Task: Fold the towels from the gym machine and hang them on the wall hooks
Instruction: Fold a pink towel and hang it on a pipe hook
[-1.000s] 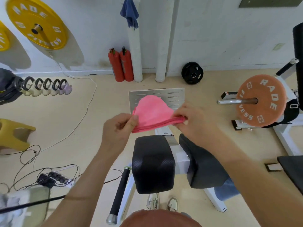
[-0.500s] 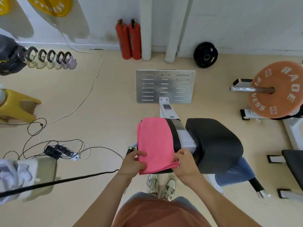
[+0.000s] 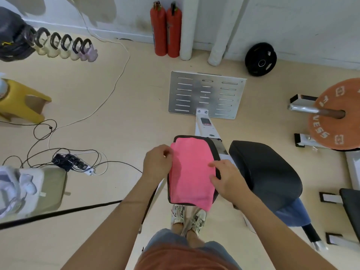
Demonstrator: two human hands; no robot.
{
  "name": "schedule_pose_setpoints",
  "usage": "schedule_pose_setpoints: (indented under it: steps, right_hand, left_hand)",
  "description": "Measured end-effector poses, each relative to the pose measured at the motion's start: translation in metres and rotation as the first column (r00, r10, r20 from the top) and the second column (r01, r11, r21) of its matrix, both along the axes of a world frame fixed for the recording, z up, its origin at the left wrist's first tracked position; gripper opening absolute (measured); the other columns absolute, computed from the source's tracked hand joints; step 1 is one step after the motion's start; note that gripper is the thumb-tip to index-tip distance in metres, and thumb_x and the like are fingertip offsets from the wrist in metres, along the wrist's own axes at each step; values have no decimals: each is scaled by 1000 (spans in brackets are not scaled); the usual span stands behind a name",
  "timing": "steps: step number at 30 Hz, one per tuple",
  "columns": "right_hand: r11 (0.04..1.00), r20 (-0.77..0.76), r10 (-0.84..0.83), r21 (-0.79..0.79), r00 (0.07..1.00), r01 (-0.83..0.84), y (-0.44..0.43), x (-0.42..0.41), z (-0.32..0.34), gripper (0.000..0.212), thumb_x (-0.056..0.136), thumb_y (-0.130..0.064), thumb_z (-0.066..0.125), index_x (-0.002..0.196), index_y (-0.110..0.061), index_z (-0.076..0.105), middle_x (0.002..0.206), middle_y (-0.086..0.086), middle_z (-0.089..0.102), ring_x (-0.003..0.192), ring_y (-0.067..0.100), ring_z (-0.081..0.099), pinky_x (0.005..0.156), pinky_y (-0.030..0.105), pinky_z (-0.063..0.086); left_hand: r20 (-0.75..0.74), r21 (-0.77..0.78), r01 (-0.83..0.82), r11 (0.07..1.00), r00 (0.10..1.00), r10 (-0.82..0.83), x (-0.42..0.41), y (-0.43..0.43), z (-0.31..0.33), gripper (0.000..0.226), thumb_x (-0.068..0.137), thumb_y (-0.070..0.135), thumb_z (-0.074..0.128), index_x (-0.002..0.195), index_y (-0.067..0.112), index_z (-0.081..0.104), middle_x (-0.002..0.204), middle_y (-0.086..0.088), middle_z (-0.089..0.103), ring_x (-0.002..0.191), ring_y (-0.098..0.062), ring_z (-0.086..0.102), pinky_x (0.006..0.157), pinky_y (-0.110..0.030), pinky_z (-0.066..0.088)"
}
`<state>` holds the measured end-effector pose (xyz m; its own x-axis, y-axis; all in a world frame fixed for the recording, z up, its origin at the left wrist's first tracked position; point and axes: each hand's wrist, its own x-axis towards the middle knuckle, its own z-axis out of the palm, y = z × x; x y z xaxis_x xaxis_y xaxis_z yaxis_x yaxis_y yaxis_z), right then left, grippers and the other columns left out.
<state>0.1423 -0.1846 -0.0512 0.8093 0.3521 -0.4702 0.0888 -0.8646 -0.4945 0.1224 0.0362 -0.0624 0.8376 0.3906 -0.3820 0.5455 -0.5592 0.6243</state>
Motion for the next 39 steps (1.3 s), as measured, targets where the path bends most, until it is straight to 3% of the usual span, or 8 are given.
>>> schedule_pose_setpoints:
  steps: [5, 8, 10, 14, 24, 27, 31, 39]
  right_hand:
    - [945, -150, -306, 72, 940, 319, 26, 28, -21, 49, 89, -16, 58, 136, -13, 43, 101, 3, 58, 94, 22, 57, 85, 37, 49]
    - [859, -220, -481, 79, 849, 506, 27, 32, -34, 65, 83, -15, 67, 141, -9, 37, 92, 2, 52, 85, 20, 54, 74, 31, 45]
    - [860, -222, -486, 49, 845, 507, 27, 35, -40, 73, 79, -17, 72, 142, -7, 35, 97, 6, 52, 89, 22, 54, 75, 33, 45]
    - [900, -204, -429, -13, 880, 436, 30, 39, -41, 56, 74, -21, 77, 123, -7, 52, 93, 6, 55, 83, 21, 54, 71, 32, 44]
    - [895, -156, -441, -13, 884, 445, 26, 36, -44, 39, 72, -25, 76, 100, -15, 51, 93, 1, 58, 81, 18, 56, 67, 33, 48]
    - [872, -32, -488, 7, 872, 489, 19, 11, -39, 29, 76, -31, 68, 90, -20, 45, 82, -2, 54, 74, 18, 55, 59, 35, 46]
    - [839, 44, -544, 29, 838, 544, 11, -31, -29, 18, 84, -32, 63, 88, -23, 48, 78, -7, 57, 71, 14, 56, 61, 34, 49]
    - [517, -398, -778, 36, 487, 855, 10, -76, -50, 22, 80, -27, 74, 90, -9, 67, 81, 6, 70, 74, 18, 62, 68, 32, 48]
  left_hand:
    - [-231, -105, -35, 994, 973, 10, 57, -7, -30, 30, 90, 20, 51, 118, 10, 56, 115, -7, 62, 109, -27, 56, 81, -25, 37]
    - [-310, -125, -83, 989, 950, 41, 71, -5, -42, 4, 84, 16, 56, 80, 14, 54, 78, -3, 52, 72, -24, 51, 64, -23, 35]
    - [-333, -206, -170, 964, 938, 94, 77, -2, -51, 33, 77, 11, 60, 53, 15, 37, 55, 0, 34, 51, -19, 32, 49, -24, 26]
    - [-277, -325, -268, 907, 944, 180, 79, 3, -55, 9, 73, 14, 63, 67, 14, 55, 69, -4, 48, 64, -21, 41, 60, -27, 35]
    - [-30, 95, 17, 995, 999, -14, 53, -10, -59, 36, 90, 17, 49, 125, 15, 49, 117, -12, 55, 104, -29, 53, 74, -33, 42]
    - [103, 289, 400, 870, 890, -443, 40, -26, -42, 40, 87, 24, 40, 122, 18, 58, 126, -8, 57, 113, -31, 52, 86, -39, 45]
    - [-112, 389, 659, 644, 728, -677, -6, -46, -58, 48, 95, 44, 28, 137, 28, 46, 142, -5, 49, 131, -28, 45, 107, -47, 33]
    - [-22, 403, 599, 692, 762, -647, -25, -46, -46, 41, 78, 30, 63, 119, 28, 57, 128, -5, 56, 117, -26, 50, 98, -40, 29]
